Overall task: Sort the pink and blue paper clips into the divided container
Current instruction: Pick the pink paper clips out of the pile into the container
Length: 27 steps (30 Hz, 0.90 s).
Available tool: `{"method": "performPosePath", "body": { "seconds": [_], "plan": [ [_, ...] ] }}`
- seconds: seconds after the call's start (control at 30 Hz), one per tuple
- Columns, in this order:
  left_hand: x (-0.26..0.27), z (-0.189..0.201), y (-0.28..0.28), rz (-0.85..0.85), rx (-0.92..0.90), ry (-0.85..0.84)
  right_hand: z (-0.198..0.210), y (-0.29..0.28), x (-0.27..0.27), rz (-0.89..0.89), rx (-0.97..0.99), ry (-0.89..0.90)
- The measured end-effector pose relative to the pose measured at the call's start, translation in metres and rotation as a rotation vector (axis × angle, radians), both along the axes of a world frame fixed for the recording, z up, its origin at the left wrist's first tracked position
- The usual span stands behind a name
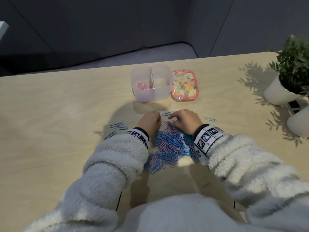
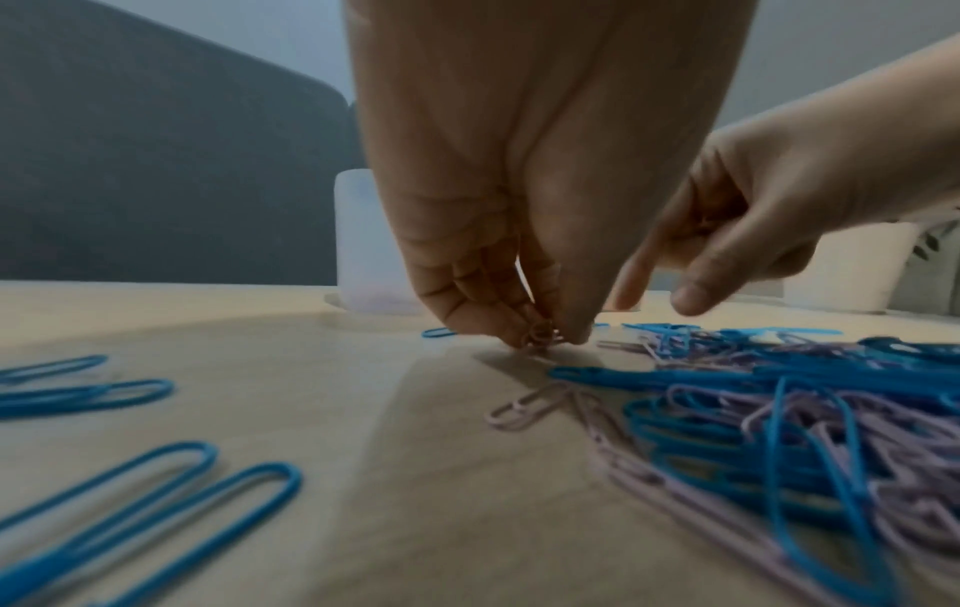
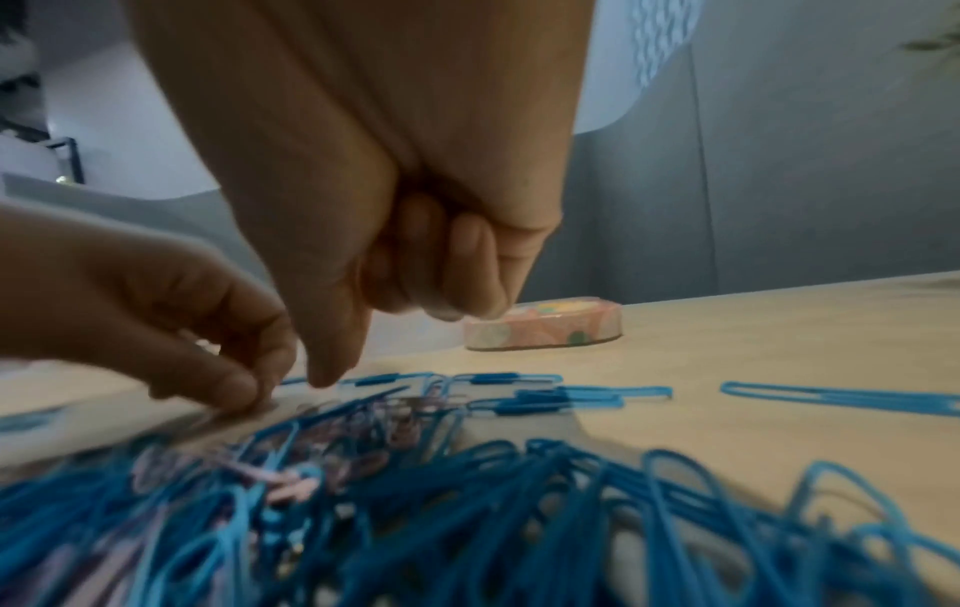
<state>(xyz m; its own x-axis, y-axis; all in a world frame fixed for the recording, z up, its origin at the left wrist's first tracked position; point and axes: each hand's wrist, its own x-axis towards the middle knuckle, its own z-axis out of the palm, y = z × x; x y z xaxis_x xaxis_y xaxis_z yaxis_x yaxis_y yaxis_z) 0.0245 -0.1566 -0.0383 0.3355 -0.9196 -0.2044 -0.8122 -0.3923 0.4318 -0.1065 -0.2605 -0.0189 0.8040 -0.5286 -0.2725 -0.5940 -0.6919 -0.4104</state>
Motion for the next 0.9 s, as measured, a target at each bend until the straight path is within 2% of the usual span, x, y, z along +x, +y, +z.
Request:
{"method": "performPosePath", "body": {
  "seconds": [0.17,0.27,0.37,0.43,0.5,0.57,0.63,0.8,0.9],
  "plan": [
    [0.003,0.005,0.001,0.207,-0.001,0.227,-0.006,-0.003,0.0,0.037,0.025,0.054],
    [0.002,0.012,-0.007,0.383,-0.022,0.446,-0.004,-0.012,-0.014,-0.07,0.083,-0.025],
    [0.0,0.013,-0.014,0.398,-0.002,0.549,-0.005,-0.023,-0.031,-0.205,0.148,-0.074],
    [-0.003,0.009,-0.014,0.303,0.045,0.477,-0.009,-0.029,-0.041,-0.254,0.201,-0.085],
    [-0.007,0.006,-0.013,0.179,0.107,0.31,-0.012,-0.033,-0.048,-0.262,0.227,-0.063],
    [-0.009,0.002,-0.012,0.085,0.116,0.182,-0.013,-0.036,-0.051,-0.275,0.238,-0.023],
    [-0.01,0.001,-0.012,0.038,0.11,0.123,-0.014,-0.038,-0.05,-0.291,0.213,-0.031],
    [-0.011,0.003,-0.014,0.066,0.068,0.15,-0.014,-0.028,-0.023,-0.351,0.171,-0.054],
    [-0.01,0.007,-0.017,0.165,0.036,0.341,-0.016,-0.021,-0.003,-0.385,0.15,-0.024]
  ]
}}
